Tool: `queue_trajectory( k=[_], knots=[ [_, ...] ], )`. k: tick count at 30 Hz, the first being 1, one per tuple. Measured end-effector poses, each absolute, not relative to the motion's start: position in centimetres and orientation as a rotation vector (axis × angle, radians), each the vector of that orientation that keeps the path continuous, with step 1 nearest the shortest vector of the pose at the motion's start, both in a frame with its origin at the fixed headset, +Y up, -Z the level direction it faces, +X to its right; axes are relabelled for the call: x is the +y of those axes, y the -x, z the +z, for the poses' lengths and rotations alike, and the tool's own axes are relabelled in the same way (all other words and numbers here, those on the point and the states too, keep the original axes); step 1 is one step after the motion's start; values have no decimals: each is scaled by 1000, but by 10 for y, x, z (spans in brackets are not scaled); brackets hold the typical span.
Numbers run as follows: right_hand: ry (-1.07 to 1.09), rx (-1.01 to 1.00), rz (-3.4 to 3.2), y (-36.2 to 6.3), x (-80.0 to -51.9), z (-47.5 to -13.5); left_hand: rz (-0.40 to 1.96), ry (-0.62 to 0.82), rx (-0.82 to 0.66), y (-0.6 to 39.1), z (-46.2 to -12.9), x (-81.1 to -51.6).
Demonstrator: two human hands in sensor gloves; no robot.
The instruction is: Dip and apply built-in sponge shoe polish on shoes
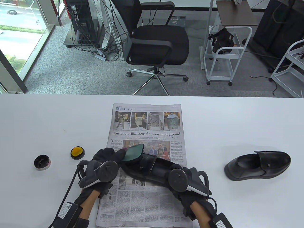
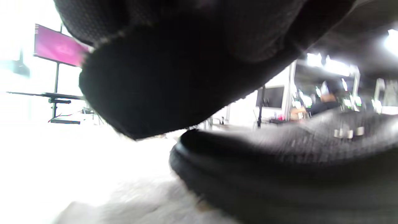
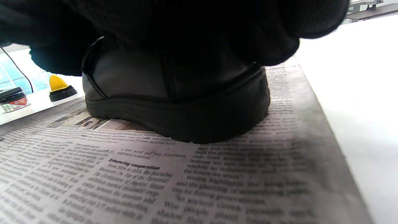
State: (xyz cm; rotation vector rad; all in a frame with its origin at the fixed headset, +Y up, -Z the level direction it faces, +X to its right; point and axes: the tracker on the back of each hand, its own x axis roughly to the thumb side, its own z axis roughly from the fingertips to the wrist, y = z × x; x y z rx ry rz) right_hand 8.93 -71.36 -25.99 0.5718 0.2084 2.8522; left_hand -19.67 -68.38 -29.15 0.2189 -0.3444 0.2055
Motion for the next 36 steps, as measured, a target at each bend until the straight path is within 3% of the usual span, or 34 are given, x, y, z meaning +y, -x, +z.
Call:
queue_trajectory(
  k=[6, 8, 11, 13, 18, 22, 27, 31, 36],
  knots=[
    [-570, 208, 2852, -89, -714, -260, 336, -305, -427, 170, -280, -681],
    [-569, 207, 2852, -89, -714, -260, 273, -378, -498, 159, -275, -682],
    [-569, 206, 2852, -89, -714, -260, 144, -371, -547, 146, -271, -687],
    [-569, 205, 2852, -89, -714, -260, -53, -398, -584, 134, -269, -692],
    [-570, 204, 2852, -89, -714, -260, -231, -285, -560, 126, -277, -704],
    [-572, 203, 2853, -89, -714, -260, -302, -226, -450, 139, -286, -706],
    [-572, 204, 2851, -89, -714, -260, -212, -271, -337, 170, -289, -691],
    [-572, 205, 2850, -89, -714, -260, 37, -320, -269, 194, -286, -675],
    [-572, 207, 2850, -90, -713, -260, 174, -366, -358, 189, -275, -667]
  ],
)
